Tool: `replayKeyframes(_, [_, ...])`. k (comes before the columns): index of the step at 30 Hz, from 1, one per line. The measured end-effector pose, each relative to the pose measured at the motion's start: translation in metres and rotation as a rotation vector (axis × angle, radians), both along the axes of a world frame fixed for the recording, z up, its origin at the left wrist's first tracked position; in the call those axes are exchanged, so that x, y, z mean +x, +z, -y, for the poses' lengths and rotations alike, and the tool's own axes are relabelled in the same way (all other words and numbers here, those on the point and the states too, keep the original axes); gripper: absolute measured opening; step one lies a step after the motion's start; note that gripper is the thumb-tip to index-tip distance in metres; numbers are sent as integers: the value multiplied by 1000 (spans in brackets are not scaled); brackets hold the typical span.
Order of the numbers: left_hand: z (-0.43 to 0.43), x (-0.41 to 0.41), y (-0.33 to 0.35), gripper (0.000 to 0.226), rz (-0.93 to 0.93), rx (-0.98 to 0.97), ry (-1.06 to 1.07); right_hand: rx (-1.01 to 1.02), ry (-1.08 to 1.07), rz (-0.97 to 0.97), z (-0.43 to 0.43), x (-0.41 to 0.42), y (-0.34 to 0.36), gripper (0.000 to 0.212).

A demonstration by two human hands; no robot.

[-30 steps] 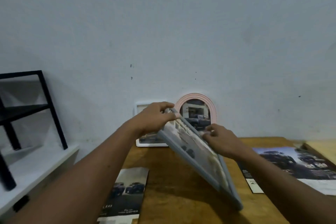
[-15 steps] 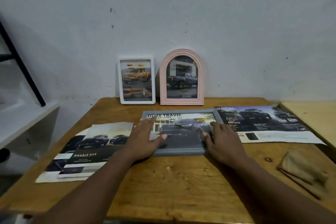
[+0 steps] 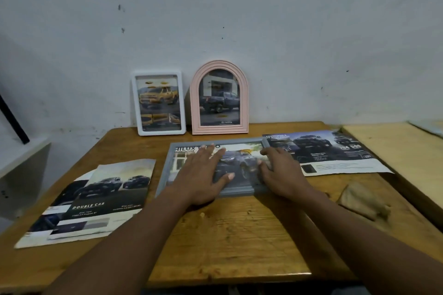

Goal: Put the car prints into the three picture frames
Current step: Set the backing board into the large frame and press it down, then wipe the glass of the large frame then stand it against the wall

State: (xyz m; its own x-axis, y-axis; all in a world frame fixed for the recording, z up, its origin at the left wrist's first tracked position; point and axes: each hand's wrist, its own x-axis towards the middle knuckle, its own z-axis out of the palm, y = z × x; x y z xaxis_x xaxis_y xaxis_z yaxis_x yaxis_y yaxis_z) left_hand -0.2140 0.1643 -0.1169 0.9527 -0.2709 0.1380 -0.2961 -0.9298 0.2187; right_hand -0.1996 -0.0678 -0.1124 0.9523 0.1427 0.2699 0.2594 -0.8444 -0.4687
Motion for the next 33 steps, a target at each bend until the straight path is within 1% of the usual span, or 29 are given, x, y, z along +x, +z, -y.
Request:
replayKeyframes(4, [74, -5, 5, 71, 14, -9, -178, -80, -108, 60, 41, -11, 10, 30])
replayKeyframes(7, [119, -10, 5, 69, 3, 7, -260, -146, -221, 36, 83, -30, 13, 26])
replayKeyframes(12, [150, -11, -8, 74, -102, 93, -268, -319, -316, -98, 135, -64, 9, 38])
replayKeyframes(16, [151, -14, -15, 73, -93, 118, -267, -280, -276, -124, 143, -83, -6, 37])
replayKeyframes(19, [152, -16, -14, 72, -92, 102, -256, -245, -279, -22, 142, -90, -17, 33])
replayKeyframes(21, [151, -16, -11, 72, -104, 67, -255, -178, -256, 21, 145, -89, -16, 23])
replayKeyframes(24, [140, -13, -3, 71, -97, 14, -253, -170, -173, -18, 145, -80, -3, 7])
replayKeyframes(26, [123, -6, 5, 70, -74, -16, -210, -173, -133, -37, 135, -69, 9, 16])
replayKeyframes(28, [97, 2, 13, 68, -54, -62, -145, -126, -80, -23, 115, -52, 24, 20])
replayKeyframes(31, [43, 20, 21, 66, 18, -112, -26, -46, -2, 60, 68, -19, 50, 19])
replayKeyframes(33, [3, 31, 21, 66, 40, -143, 79, -54, 71, 80, 28, 3, 63, 19])
